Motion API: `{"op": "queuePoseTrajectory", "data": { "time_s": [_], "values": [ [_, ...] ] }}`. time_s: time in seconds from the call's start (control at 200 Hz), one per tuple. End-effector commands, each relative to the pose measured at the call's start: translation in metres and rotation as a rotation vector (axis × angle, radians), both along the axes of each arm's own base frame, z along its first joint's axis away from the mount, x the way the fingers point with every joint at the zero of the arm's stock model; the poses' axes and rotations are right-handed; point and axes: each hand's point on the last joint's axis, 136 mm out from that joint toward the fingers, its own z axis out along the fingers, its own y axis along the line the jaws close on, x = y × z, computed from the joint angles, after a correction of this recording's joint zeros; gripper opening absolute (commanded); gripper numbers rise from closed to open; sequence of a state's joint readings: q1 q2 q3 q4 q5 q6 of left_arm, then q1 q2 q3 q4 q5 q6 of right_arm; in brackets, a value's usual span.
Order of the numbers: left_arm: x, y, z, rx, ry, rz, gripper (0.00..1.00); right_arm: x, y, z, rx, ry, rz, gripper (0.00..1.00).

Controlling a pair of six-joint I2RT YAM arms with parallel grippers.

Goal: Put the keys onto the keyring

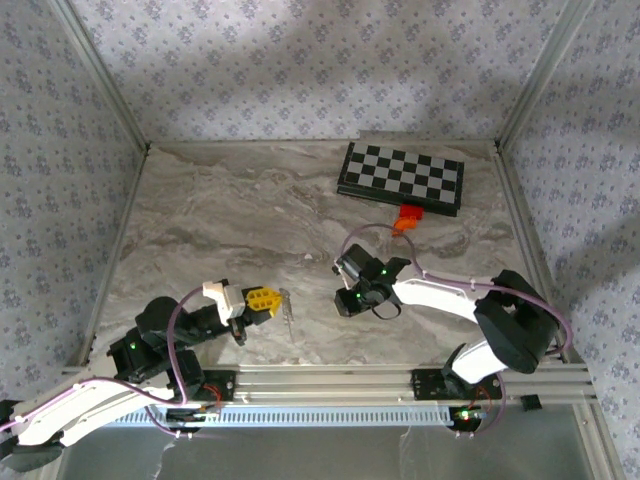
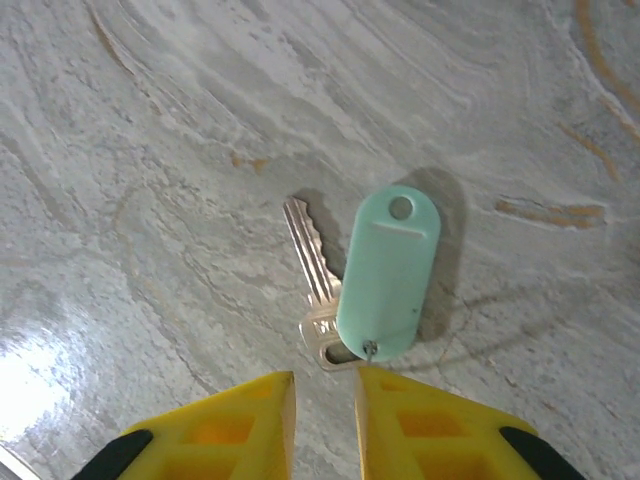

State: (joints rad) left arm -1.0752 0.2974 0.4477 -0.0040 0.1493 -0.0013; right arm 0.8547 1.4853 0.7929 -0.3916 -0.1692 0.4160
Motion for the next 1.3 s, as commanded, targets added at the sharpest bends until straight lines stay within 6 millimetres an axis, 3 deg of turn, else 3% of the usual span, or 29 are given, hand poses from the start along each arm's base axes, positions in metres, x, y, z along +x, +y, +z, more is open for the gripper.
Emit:
{"op": "queuePoseTrajectory", "data": {
  "time_s": [0.0,0.23,0.415,0.605,0.73,0.925,1.294],
  "values": [
    [-0.004,0.002,0.016,-0.046,-0.032,-0.018,0.00,-0.003,-0.001,-0.008,0.001,0.036,-0.011,0.22],
    [-0.004,0.002,0.017,-0.049,-0.036,-0.015,0.00,0.000,-0.007,-0.010,-0.047,0.018,-0.022,0.20],
    [-0.004,0.002,0.016,-0.047,-0.037,-0.013,0.00,-0.001,-0.005,-0.007,-0.041,-0.001,-0.009,0.25],
    [-0.004,0.002,0.016,-0.047,-0.035,-0.016,0.00,0.001,0.008,0.018,0.089,-0.084,0.010,0.27],
    [-0.004,0.002,0.016,-0.048,-0.035,-0.017,0.00,0.002,-0.001,0.029,0.129,-0.107,-0.026,0.27],
    [-0.005,0.002,0.016,-0.049,-0.036,-0.020,0.00,0.004,-0.021,0.015,0.092,-0.052,-0.083,0.27],
    [-0.005,0.001,0.016,-0.048,-0.035,-0.019,0.00,-0.007,-0.011,-0.004,0.073,0.034,-0.010,0.22]
  ]
}}
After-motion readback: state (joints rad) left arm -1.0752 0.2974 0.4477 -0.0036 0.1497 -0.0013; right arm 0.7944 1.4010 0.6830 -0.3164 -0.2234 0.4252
